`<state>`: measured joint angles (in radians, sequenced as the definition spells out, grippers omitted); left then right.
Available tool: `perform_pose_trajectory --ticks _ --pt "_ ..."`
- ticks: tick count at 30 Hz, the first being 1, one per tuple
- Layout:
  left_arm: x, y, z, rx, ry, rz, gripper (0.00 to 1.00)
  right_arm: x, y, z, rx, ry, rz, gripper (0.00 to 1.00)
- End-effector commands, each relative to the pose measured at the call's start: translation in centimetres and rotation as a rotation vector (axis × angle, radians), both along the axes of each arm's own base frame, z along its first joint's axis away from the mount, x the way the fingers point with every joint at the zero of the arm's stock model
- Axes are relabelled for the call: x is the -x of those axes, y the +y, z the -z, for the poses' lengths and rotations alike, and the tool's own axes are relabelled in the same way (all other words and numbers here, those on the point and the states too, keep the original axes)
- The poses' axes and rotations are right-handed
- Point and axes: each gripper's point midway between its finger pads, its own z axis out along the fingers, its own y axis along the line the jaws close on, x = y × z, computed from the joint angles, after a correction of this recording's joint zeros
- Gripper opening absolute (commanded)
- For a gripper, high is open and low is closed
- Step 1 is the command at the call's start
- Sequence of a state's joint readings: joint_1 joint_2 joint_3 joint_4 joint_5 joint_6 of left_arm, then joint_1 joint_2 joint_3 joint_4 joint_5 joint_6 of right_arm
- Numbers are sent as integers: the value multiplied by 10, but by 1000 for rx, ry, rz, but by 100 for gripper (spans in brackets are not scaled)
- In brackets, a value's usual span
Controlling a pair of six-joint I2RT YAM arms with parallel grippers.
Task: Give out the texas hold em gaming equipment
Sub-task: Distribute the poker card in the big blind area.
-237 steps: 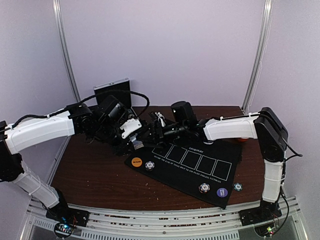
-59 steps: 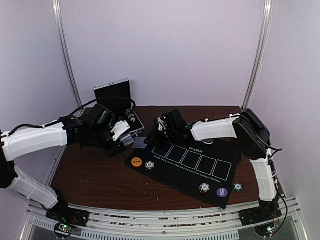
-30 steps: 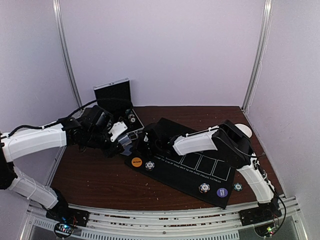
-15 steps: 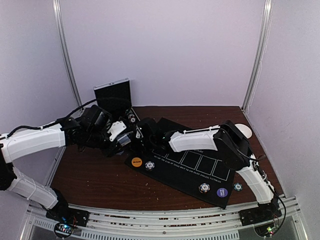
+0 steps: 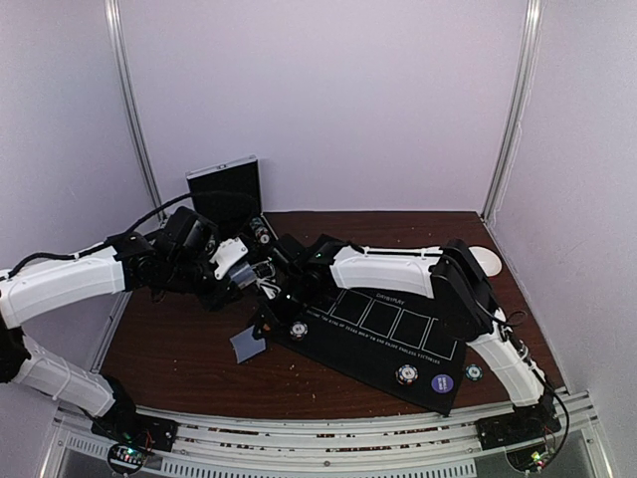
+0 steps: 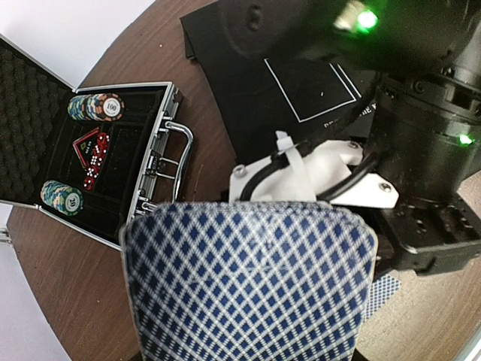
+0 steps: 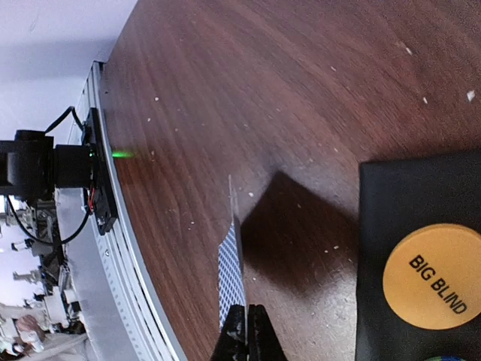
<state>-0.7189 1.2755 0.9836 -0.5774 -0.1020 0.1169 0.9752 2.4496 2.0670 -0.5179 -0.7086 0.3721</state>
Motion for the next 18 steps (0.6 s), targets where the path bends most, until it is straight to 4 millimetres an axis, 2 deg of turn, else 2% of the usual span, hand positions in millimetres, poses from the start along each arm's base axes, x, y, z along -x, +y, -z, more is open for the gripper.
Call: perform_pose_trajectory --ticks 1,9,15,18 --pt "-5 2 -18 38 -49 -21 47 20 -20 6 82 -40 -198 0" --pt "-6 3 -21 43 -57 -24 47 20 -28 35 190 -160 -266 0" --pt "-6 3 -21 43 -56 -25 47 20 -12 29 144 -244 -301 0" --pt "-6 3 -21 44 -57 -24 48 14 -5 30 130 -278 -293 0"
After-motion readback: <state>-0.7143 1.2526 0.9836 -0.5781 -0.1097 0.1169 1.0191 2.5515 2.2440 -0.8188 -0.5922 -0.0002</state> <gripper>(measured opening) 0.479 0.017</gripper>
